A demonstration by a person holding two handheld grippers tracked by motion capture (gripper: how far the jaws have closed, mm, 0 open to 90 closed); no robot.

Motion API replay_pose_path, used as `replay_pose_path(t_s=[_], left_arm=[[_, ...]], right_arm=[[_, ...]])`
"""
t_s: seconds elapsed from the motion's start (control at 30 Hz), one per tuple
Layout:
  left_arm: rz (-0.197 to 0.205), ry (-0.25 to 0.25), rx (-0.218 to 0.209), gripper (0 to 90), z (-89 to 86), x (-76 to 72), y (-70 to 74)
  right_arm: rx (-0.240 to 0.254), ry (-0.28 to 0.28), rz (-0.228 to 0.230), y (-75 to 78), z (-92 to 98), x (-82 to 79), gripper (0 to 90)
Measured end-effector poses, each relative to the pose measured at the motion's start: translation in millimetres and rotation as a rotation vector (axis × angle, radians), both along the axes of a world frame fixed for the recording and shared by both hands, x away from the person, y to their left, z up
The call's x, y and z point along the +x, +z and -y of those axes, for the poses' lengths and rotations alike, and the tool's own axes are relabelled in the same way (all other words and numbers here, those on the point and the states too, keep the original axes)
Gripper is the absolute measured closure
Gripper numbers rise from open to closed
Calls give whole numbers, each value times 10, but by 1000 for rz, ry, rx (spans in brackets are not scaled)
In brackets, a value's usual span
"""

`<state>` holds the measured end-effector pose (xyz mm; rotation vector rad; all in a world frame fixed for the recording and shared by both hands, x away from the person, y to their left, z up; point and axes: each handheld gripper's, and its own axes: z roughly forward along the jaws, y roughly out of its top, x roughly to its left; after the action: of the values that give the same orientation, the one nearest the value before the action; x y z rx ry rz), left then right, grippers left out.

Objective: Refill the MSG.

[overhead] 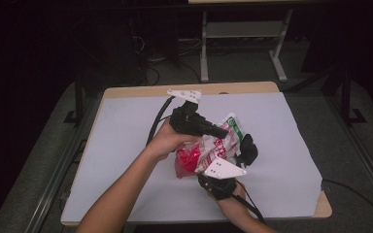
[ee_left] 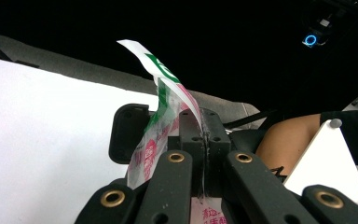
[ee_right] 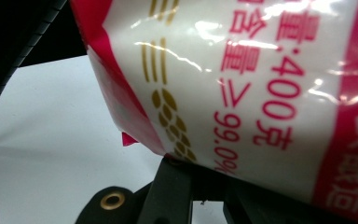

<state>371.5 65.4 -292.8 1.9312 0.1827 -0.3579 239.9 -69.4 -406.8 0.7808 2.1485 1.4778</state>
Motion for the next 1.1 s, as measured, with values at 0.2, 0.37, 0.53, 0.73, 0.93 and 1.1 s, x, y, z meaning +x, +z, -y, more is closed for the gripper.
replay_pose_path(t_s=[0.2,0.37,0.53,0.73,0.93,1.1], left_arm=[[13,-1,5,900,1,5,5],[14,3,5,900,1,6,1],[14,4,5,900,3,6,2],[12,3,11,900,5,15,3],[14,1,16,900,30,25,8],[16,1,19,900,55,32,13]], right_arm=[[3,-4,-4,1,6,2,900],[4,-4,-6,-3,5,6,900],[5,-4,-6,-3,7,7,900],[8,-4,-7,-3,1,4,900],[9,-8,-5,0,7,3,900],[11,-13,-2,6,15,5,900]])
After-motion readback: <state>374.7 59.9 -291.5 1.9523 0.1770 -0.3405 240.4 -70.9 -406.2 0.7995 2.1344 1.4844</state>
